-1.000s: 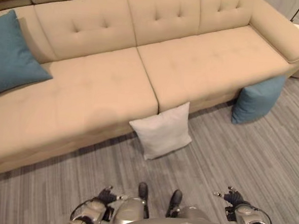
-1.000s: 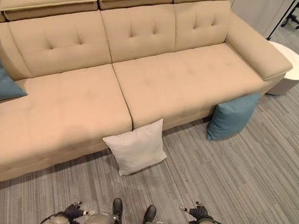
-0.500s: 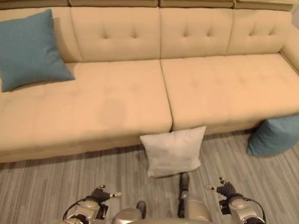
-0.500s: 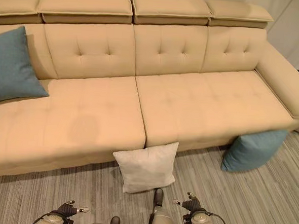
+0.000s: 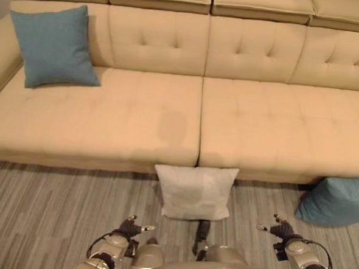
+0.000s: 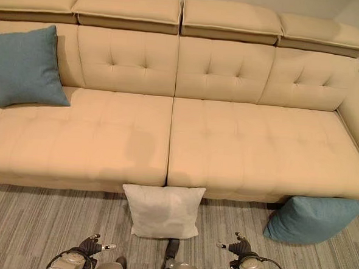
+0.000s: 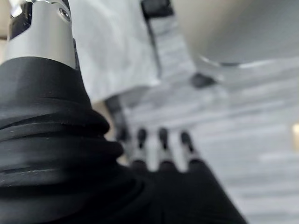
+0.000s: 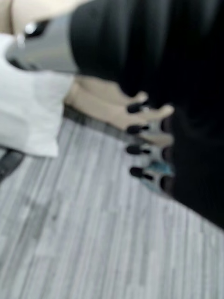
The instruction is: Pick up all the scattered cushions and arrange them neatly on the sofa.
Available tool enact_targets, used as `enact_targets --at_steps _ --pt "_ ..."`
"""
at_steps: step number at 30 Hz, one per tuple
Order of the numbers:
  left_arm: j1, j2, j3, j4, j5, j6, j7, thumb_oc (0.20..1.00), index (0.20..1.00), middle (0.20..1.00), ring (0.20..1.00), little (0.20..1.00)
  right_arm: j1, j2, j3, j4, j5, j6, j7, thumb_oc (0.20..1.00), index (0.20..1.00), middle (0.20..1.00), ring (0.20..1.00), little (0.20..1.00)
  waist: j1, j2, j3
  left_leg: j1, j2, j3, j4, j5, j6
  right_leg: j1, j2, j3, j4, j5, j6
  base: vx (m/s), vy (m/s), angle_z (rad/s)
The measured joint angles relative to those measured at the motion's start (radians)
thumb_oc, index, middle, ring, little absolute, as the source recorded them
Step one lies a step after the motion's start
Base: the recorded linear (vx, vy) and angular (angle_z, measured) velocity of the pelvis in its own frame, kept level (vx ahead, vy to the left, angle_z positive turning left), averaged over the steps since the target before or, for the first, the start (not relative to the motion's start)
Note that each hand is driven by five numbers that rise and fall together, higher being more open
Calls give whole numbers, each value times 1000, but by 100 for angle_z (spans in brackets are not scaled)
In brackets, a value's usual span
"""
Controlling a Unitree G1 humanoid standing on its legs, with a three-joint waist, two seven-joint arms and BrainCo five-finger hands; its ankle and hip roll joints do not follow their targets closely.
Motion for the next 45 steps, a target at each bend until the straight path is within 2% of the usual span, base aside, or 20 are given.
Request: enact_targets --at_steps 1,3,5,7,10,11,13,14,15,17,19,20,24,25,26,28,33,40,41,45 --pt "26 9 1 2 0 2 0 1000 1000 1000 1000 1000 -4 9 1 -1 0 -2 0 1000 1000 1000 1000 1000 9 9 4 2 -10 -27 -3 29 71 -18 19 22 25 -13 -1 110 171 -65" --pt "30 11 1 12 -5 3 0 1000 1000 1000 1000 1000 -5 13 4 -1 0 -6 0 1000 1000 1000 1000 1000 3 6 8 0 -20 -39 -4 31 76 -33 20 41 46 -25 20 67 119 -38" --pt "37 11 6 9 -7 3 1 1000 1000 1000 1000 1000 10 17 4 8 -1 1 0 1000 1000 1000 1000 1000 4 27 14 2 0 -37 -37 50 110 -56 24 35 99 -61 72 21 132 -16" --pt "35 28 9 -7 -7 -1 1 1000 1000 1000 1000 1000 10 31 6 13 -1 4 1 1000 1000 1000 1000 1000 6 3 13 -7 -19 -24 -22 49 110 -96 -4 51 175 -81 85 -44 121 -9" --pt "2 48 3 -8 -7 -1 3 1000 1000 1000 1000 1000 -33 31 12 -9 0 -1 -3 1000 1000 1000 1000 1000 7 5 38 -69 -25 -20 29 36 126 -136 -7 81 186 -72 109 -13 79 -12" --pt "-10 51 4 -10 -7 -2 3 1000 1000 1000 1000 1000 -52 29 11 -24 0 -2 -5 1000 1000 1000 1000 1000 7 16 62 -77 -24 -20 42 36 134 -137 -3 100 181 -61 126 1 5 6" --pt "-19 51 5 -11 -8 -4 6 1000 1000 1000 1000 1000 -64 29 18 -27 0 -1 -5 1000 1000 1000 1000 1000 12 31 70 -80 -13 -10 35 47 144 -145 -4 96 194 -74 115 -24 -23 3" --pt "-32 41 8 -12 -22 -9 23 1000 1000 1000 1000 1000 -89 24 19 -32 0 -1 -6 1000 1000 1000 1000 1000 24 60 82 -85 12 -6 22 64 144 -181 -9 102 271 -108 91 -47 -41 -15" --pt "-43 36 8 -12 -34 -10 25 1000 1000 1000 1000 1000 -106 20 20 -41 0 -2 -7 1000 1000 1000 1000 1000 35 78 92 -92 30 -2 12 72 137 -200 -20 115 313 -121 110 -73 -59 -25" --pt "-48 42 11 -14 -47 -9 27 1000 1000 1000 1000 1000 -123 23 22 -58 0 -8 -8 1000 1000 1000 1000 1000 46 81 100 -103 37 -4 11 78 129 -178 -81 127 299 -115 120 -61 -43 -9" --pt "-49 57 12 -21 -60 -11 37 1000 1000 1000 1000 1000 -120 25 25 -66 0 -17 -12 1000 1000 1000 1000 1000 50 47 93 -104 8 -11 12 75 116 -99 -137 136 201 -77 150 -62 -54 17" --pt "-51 60 21 -36 -77 -18 46 1000 1000 1000 1000 1000 -128 20 26 -69 0 -21 -15 1000 1000 1000 1000 1000 55 44 100 -111 9 -18 14 79 106 -83 -128 141 166 -83 122 -88 -76 9" --pt "-77 61 37 -97 -125 -35 89 1000 1000 1000 1000 1000 -154 3 27 -90 3 -30 -44 1000 1000 1000 1000 1000 53 53 121 -191 52 -44 42 95 60 -137 -77 122 169 -76 109 -218 -117 10" --pt "-136 62 36 -160 -163 -56 130 1000 1000 1000 1000 1000 -179 -24 26 -103 12 -35 -64 1000 1000 1000 1000 1000 53 51 147 -316 57 -71 110 96 46 -264 -79 108 264 -107 98 -198 -123 46" --pt "-219 72 35 -200 -176 -69 156 1000 1000 1000 1000 1000 -241 -37 22 -102 27 -31 -78 1000 1000 1000 1000 1000 55 50 221 -389 56 -97 142 112 34 -346 -84 96 330 -117 86 -112 -122 46" --pt "-297 79 37 -206 -217 -76 195 1000 1000 1000 1000 1000 -311 -41 22 -120 43 -30 -100 1000 1000 1000 1000 1000 58 47 280 -468 57 -104 179 110 20 -440 -95 92 419 -145 67 -81 -104 25" --pt "-441 100 19 -194 -306 -84 268 1000 1000 1000 1000 1000 -495 -76 38 -167 89 -36 -170 1000 1000 1000 1000 1000 52 51 332 -662 48 -142 273 113 12 -641 -124 72 559 -176 29 -105 -34 18" --pt "-674 164 -63 -207 -336 -104 316 1000 1000 1000 1000 1000 -766 -170 52 -197 138 -56 -248 1000 1000 1000 1000 1000 46 50 370 -937 19 -161 432 111 13 -907 -170 70 740 -207 17 -16 12 17" --pt "-707 185 -98 -206 -352 -103 321 1000 1000 1000 1000 1000 -802 -174 73 -183 158 -56 -253 1000 1000 1000 1000 1000 39 49 369 -985 16 -162 479 101 13 -952 -178 74 778 -217 6 40 37 10" --pt "-851 235 -124 -221 -373 -112 327 1000 1000 1000 1000 1000 -931 -193 109 -188 169 -57 -274 1000 1000 1000 1000 1000 31 46 367 -1122 0 -151 584 65 26 -1086 -194 103 859 -234 13 80 50 -2"
